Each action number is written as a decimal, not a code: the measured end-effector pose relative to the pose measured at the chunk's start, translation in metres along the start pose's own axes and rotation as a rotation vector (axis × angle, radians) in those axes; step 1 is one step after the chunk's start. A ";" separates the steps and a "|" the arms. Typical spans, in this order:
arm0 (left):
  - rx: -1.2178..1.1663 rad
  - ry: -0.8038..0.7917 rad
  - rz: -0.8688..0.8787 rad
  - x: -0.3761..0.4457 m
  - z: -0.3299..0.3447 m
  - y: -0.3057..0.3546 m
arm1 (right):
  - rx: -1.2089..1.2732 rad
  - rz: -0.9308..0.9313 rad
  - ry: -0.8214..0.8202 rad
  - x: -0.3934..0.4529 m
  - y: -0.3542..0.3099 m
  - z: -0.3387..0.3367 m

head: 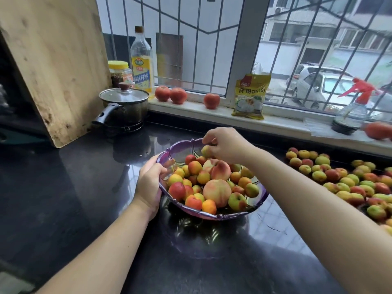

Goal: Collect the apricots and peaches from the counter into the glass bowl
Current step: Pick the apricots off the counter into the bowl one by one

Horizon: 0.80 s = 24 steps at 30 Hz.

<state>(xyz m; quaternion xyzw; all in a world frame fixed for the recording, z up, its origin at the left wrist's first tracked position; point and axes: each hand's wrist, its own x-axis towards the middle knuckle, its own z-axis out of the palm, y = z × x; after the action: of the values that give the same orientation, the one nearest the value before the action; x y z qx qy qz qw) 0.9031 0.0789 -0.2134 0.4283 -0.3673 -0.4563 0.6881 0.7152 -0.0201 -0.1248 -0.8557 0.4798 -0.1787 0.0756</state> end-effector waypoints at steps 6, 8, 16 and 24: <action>0.014 0.011 0.003 0.001 -0.001 -0.002 | 0.218 0.248 0.393 -0.051 0.049 -0.035; 0.012 0.012 0.008 -0.002 0.001 -0.003 | 0.216 0.366 0.420 -0.068 0.073 -0.035; 0.209 0.039 -0.063 0.004 0.028 -0.005 | 0.056 0.687 0.470 -0.101 0.146 -0.025; 0.041 0.058 -0.058 0.010 0.067 -0.025 | -0.353 0.818 0.318 -0.116 0.179 -0.017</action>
<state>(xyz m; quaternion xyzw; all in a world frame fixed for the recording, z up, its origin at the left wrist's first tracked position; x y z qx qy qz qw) 0.8385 0.0469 -0.2112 0.4656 -0.3439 -0.4559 0.6761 0.5115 -0.0161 -0.1902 -0.5581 0.8062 -0.1788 -0.0811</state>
